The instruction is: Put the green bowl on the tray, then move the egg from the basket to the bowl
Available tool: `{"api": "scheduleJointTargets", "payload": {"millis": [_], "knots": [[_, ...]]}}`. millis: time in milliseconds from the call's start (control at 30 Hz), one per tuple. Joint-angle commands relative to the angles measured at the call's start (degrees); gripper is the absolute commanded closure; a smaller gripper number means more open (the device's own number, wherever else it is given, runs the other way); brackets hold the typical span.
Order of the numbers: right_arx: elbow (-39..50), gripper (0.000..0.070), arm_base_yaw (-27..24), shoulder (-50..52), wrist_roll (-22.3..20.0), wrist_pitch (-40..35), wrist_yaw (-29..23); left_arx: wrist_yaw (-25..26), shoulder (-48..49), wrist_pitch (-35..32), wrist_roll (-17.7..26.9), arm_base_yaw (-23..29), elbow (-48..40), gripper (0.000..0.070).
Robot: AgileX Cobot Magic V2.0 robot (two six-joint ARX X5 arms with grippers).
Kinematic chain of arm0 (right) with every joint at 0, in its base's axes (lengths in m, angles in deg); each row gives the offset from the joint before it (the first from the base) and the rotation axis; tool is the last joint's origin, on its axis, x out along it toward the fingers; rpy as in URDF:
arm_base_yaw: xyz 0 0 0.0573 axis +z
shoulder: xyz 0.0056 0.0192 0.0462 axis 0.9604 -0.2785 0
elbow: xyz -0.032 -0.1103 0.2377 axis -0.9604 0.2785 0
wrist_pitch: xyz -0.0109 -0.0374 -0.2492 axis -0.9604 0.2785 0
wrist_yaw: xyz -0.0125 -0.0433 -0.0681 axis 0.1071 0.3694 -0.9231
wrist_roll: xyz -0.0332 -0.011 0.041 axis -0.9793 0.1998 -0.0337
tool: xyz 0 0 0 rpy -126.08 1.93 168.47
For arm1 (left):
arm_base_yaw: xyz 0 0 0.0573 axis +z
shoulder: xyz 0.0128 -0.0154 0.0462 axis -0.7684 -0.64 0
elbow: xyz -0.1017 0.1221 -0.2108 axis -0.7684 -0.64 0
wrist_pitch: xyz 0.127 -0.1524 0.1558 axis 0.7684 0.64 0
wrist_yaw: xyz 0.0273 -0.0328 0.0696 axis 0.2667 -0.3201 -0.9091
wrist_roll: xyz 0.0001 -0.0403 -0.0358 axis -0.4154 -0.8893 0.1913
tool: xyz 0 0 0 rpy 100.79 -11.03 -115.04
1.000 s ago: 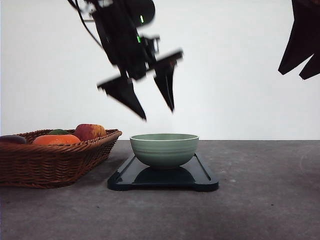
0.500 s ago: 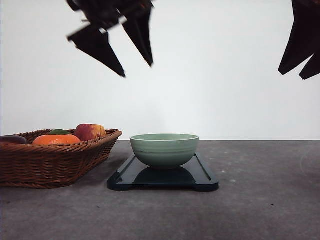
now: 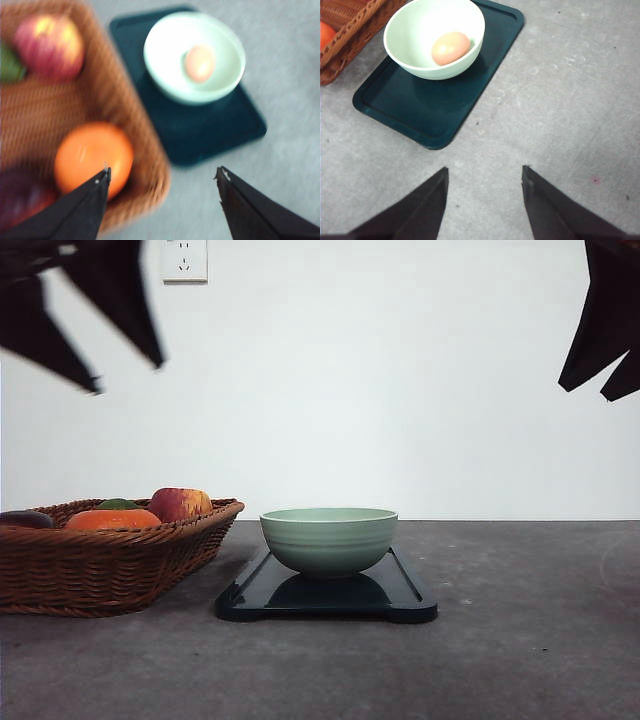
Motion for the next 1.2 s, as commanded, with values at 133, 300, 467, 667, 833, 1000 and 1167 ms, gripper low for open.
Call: {"api": "scheduleJointTargets", "payload": {"millis": [133, 300, 467, 667, 833, 1000, 1167], "knots": [[-0.11, 0.0411, 0.28, -0.44, 0.6, -0.34, 0.06, -0.89, 7.52, -0.02, -1.9, 0.91, -4.88, 0.0271], [-0.11, 0.0411, 0.28, -0.43, 0.59, -0.27, -0.14, -0.83, 9.45, 1.72, -3.02, 0.8, -4.83, 0.0271], [-0.13, 0.0683, 0.28, -0.42, 0.67, -0.36, 0.07, -0.86, 9.71, 3.18, -3.32, 0.72, -4.83, 0.0697], [-0.13, 0.0682, 0.33, -0.43, 0.61, -1.04, 2.82, -0.82, 9.74, 3.41, -3.21, 0.72, -4.83, 0.07], [-0.13, 0.0682, 0.33, -0.43, 0.61, -1.75, 2.84, -0.82, 9.73, 3.41, -3.21, 0.72, -4.83, 0.07], [-0.13, 0.0682, 0.33, -0.43, 0.61, -1.75, 2.84, -0.82, 9.87, 3.26, -2.97, 1.02, -4.85, 0.07], [-0.13, 0.0682, 0.33, -0.42, 0.61, -1.75, 2.84, -0.82, 12.57, -1.16, -0.76, 5.52, -8.09, 0.07]]}}
